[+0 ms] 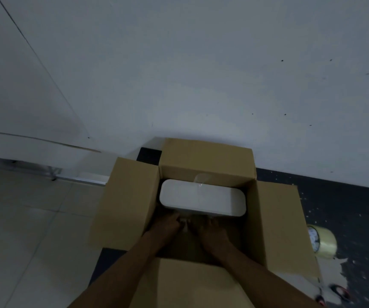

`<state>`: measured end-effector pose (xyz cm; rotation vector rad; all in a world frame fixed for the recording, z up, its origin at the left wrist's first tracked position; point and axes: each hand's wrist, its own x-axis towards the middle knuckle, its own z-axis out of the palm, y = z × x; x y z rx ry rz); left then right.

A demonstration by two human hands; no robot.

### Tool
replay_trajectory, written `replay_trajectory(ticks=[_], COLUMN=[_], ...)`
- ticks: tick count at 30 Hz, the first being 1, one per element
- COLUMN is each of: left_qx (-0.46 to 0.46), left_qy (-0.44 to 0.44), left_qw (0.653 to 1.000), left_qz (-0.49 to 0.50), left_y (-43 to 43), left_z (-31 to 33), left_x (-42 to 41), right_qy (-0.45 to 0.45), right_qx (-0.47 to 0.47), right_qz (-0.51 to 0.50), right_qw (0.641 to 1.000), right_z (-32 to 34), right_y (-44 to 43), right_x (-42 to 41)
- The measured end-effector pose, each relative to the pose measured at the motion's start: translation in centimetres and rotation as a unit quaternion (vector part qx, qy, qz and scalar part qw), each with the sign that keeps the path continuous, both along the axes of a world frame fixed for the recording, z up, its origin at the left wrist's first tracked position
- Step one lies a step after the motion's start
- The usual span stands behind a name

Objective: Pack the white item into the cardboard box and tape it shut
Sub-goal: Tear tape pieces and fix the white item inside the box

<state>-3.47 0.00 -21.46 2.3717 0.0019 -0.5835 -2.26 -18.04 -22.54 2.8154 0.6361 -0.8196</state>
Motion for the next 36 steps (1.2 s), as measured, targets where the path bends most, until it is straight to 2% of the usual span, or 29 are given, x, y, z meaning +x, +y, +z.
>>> replay_trajectory(ticks=[2, 3, 4, 5, 8, 9, 11, 13, 15, 18, 21, 24, 26, 28, 30, 32, 34, 36], left_qx=[0.048, 0.062, 0.084, 0.105, 0.164, 0.166, 0.216, 0.237, 0.2, 0.136, 0.105, 0.133, 0.163, 0.236, 0.313, 0.343, 0.305, 0.235], left_qy=[0.004, 0.018, 0.021, 0.017, -0.031, -0.022, 0.006, -0.019, -0.06, -0.137, -0.207, -0.313, -0.349, -0.372, -0.35, -0.239, -0.143, -0.137], left_qw=[0.998, 0.997, 0.995, 0.991, 0.974, 0.975, 0.962, 0.952, 0.96, 0.97, 0.969, 0.94, 0.923, 0.897, 0.883, 0.905, 0.932, 0.951], left_qz=[-0.03, -0.03, -0.052, -0.083, -0.154, -0.148, -0.166, -0.193, -0.187, -0.15, -0.088, -0.024, -0.018, -0.042, -0.01, 0.078, 0.139, 0.148], left_y=[-0.2, -0.4, -0.4, -0.3, 0.0, -0.1, -0.3, -0.8, -1.2, -1.5, -0.5, 1.8, 4.0, 6.1, 7.6, 8.3, 8.2, 7.8], left_z=[0.0, 0.0, 0.1, 0.2, -0.1, 0.2, 0.8, 1.5, 2.3, 5.4, 8.2, 10.3, 11.2, 11.7, 11.7, 11.6, 11.7, 12.5], left_x=[-0.2, -0.3, -0.5, -0.8, -1.1, -1.2, -1.1, -0.8, -0.6, -0.3, 0.1, 0.8, 1.5, 1.9, 2.0, 2.2, 2.1, 1.8], right_qy=[0.024, 0.047, 0.077, 0.048, 0.063, 0.055, 0.079, 0.085, 0.043, -0.07, -0.176, -0.267, -0.282, -0.277, -0.227, -0.178, -0.144, -0.129], right_qx=[-0.022, 0.002, 0.036, 0.035, 0.064, 0.074, 0.101, 0.142, 0.198, 0.298, 0.317, 0.301, 0.254, 0.183, 0.121, 0.119, 0.135, 0.152], right_qz=[-0.071, -0.089, -0.081, -0.052, -0.019, -0.004, -0.027, -0.053, -0.053, -0.017, -0.022, -0.047, -0.081, -0.107, -0.144, -0.196, -0.182, -0.165], right_qw=[0.997, 0.995, 0.993, 0.997, 0.996, 0.996, 0.991, 0.985, 0.978, 0.952, 0.932, 0.914, 0.922, 0.937, 0.956, 0.957, 0.963, 0.966], right_z=[-1.8, -1.5, -0.3, 0.6, 2.7, 2.7, 3.0, 4.1, 5.8, 8.8, 11.0, 11.8, 11.9, 11.9, 12.0, 11.7, 11.4, 11.6], right_y=[-0.1, 0.2, 0.5, 0.8, 0.1, -0.3, -1.2, -2.4, -3.3, -4.9, -7.1, -10.4, -12.7, -14.8, -16.5, -17.8, -18.5, -18.9], right_x=[0.3, 0.6, 0.7, 0.3, 0.6, 0.8, 0.7, 0.3, 0.5, 1.1, 2.5, 3.7, 4.1, 4.4, 4.6, 5.3, 5.5, 5.4])
